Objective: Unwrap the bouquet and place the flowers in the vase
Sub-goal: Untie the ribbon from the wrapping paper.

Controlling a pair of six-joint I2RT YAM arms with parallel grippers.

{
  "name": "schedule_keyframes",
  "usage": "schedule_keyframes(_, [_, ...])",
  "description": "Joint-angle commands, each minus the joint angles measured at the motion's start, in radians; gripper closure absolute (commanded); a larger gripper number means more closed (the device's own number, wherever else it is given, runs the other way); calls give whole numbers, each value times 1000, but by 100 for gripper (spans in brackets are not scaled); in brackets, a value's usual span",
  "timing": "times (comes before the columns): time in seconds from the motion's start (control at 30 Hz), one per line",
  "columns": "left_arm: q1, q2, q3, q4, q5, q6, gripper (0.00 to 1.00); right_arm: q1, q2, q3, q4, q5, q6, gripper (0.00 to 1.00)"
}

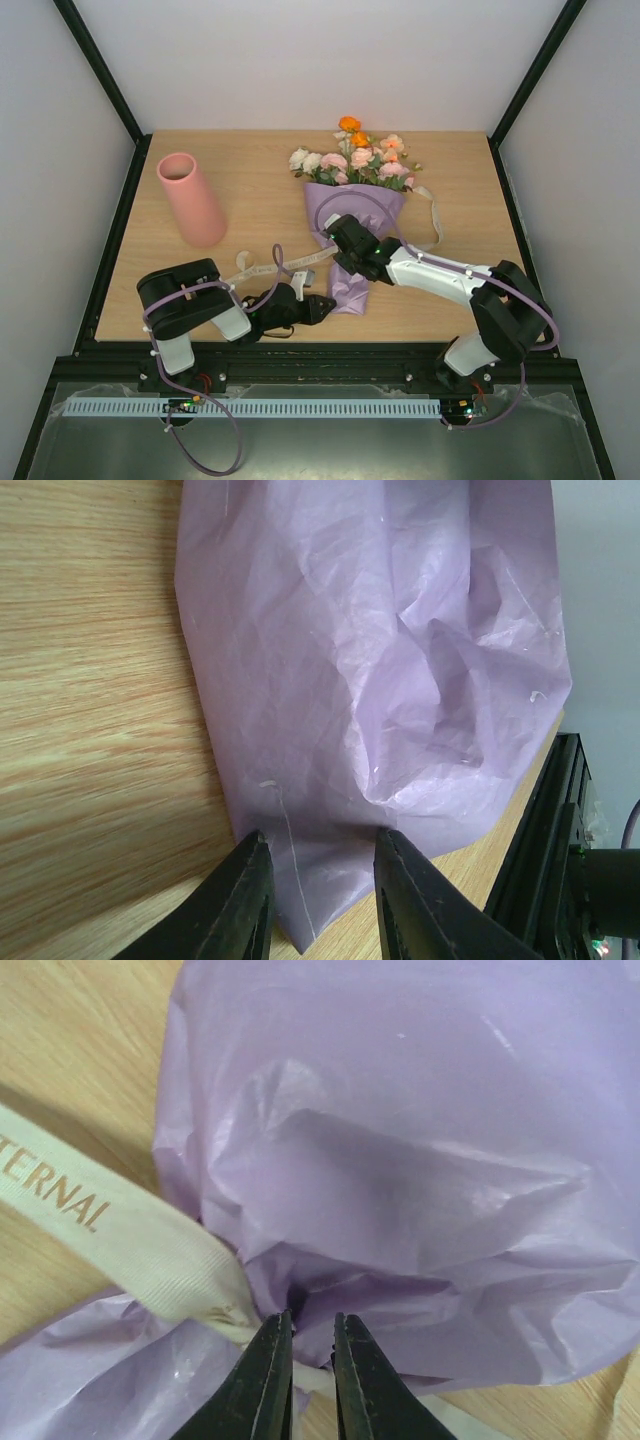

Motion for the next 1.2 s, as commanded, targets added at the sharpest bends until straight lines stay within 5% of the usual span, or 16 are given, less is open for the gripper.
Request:
schedule_keyframes(0.0, [-9, 20, -6, -27, -17, 19, 55, 8, 14, -33, 89, 96, -16, 88])
schedule_keyframes(0.63, [-12, 17, -2, -24, -11, 17, 55, 12, 66, 45, -111, 40, 22, 68])
schedule_keyframes(1.07, [-20, 45, 13, -17, -3, 15, 55, 18, 98, -3, -4, 179, 5, 77])
schedule_keyframes(1.17, [-19, 54, 13, -6, -2, 15, 55, 25, 95, -10, -2, 199, 4, 85])
